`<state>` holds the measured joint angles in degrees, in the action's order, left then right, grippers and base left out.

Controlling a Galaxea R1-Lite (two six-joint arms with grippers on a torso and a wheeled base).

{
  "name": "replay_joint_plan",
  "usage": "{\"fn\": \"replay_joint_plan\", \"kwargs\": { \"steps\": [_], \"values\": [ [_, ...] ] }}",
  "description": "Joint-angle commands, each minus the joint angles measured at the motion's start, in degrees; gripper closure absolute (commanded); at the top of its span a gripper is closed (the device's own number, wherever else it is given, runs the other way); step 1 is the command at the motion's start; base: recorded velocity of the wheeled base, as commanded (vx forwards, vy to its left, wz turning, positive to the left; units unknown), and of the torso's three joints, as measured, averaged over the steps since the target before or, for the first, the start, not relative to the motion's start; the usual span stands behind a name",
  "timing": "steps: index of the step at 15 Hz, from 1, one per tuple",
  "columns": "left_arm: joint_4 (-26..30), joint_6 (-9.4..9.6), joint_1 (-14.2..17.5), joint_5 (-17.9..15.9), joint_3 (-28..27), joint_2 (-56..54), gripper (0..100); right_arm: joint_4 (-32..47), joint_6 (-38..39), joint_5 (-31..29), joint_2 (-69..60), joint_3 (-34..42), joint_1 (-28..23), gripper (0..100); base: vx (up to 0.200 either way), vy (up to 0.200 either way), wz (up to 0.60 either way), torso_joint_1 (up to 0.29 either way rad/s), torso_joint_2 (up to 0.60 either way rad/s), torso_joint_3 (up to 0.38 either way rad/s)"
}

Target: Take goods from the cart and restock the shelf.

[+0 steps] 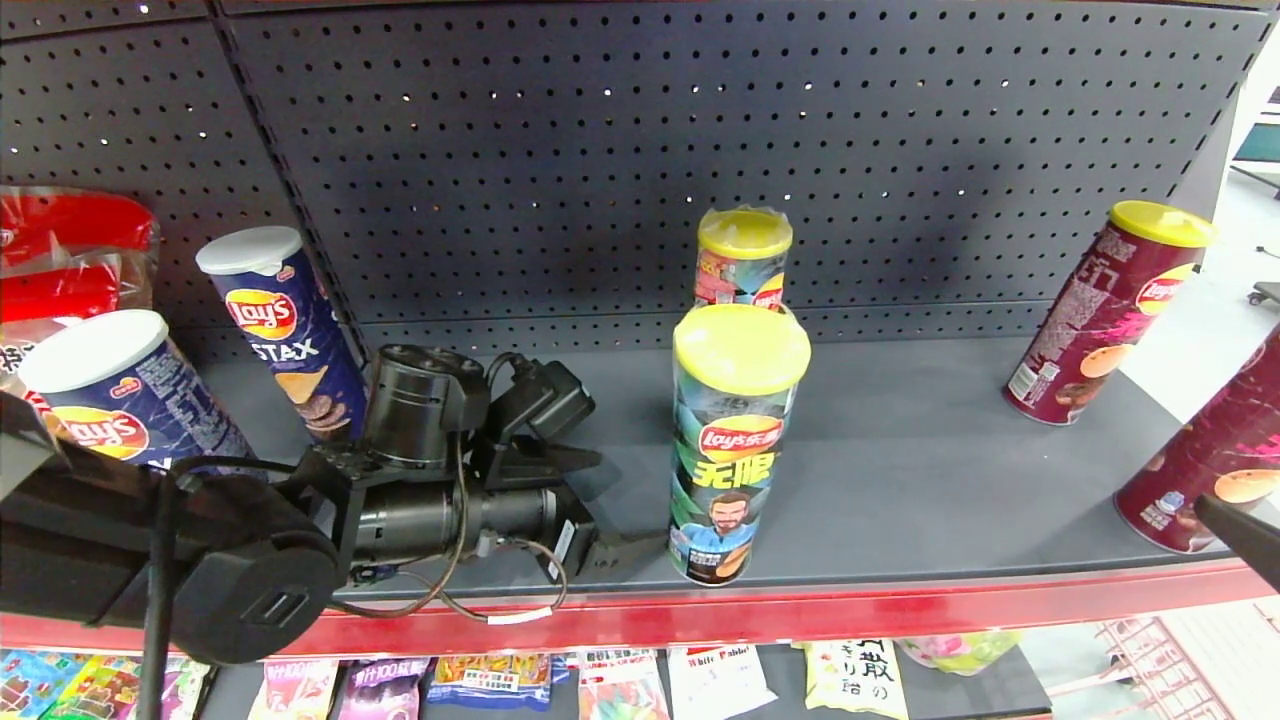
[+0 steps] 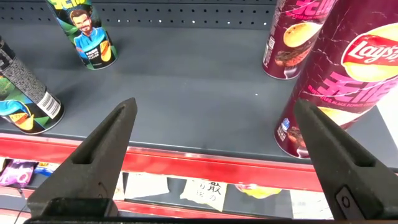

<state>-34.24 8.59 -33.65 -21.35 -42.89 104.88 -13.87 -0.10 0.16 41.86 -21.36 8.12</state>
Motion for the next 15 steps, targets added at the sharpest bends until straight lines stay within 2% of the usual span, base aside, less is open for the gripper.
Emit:
{"fn": "replay_joint_plan", "kwargs": {
  "steps": [1, 15],
  "values": [
    [0.0, 0.02, 0.0, 0.0, -0.3, 0.2, 0, 0.0, 0.0, 0.0, 0.1, 0.0, 0.1, 0, 0.000, 0.000, 0.00, 0.000, 0.00, 0.000],
    [0.0, 0.02, -0.3, 0.1, -2.6, 1.8, 0, 0.0, 0.4, 0.0, 0.1, 0.0, 0.2, 0, 0.000, 0.000, 0.00, 0.000, 0.00, 0.000]
  ]
}}
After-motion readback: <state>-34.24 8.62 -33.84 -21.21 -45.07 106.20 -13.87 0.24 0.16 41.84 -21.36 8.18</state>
